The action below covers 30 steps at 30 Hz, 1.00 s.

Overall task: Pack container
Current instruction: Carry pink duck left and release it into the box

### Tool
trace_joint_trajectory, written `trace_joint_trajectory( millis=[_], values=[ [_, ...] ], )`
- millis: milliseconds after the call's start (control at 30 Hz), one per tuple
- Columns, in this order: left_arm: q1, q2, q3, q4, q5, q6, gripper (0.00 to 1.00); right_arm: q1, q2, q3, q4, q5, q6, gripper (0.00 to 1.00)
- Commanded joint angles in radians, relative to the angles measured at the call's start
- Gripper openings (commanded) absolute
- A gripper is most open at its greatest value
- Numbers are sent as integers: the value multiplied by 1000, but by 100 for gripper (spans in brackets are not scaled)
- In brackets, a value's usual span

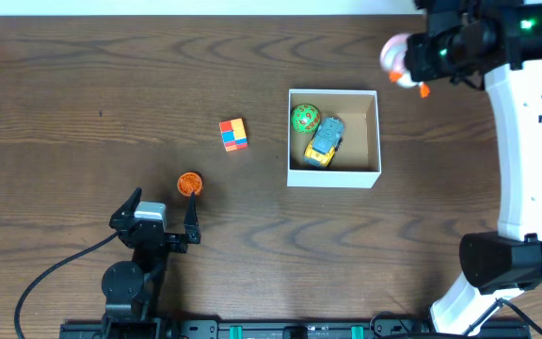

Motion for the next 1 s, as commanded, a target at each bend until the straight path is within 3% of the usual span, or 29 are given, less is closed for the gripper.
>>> trace_joint_trajectory(
  millis=[0, 367, 633, 967],
  values=[
    [4, -6, -30, -13, 11, 10, 98, 38, -15, 11, -31, -5, 44, 19],
    [4, -6, -30, -13, 11, 10, 98, 141, -15, -81, -38, -5, 46, 26],
    [4, -6, -30, -13, 11, 10, 98, 166, -15, -212, 62, -5, 64, 33],
    [4, -6, -30, -13, 11, 10, 98, 166, -15, -312, 159, -4, 64, 47]
  ],
)
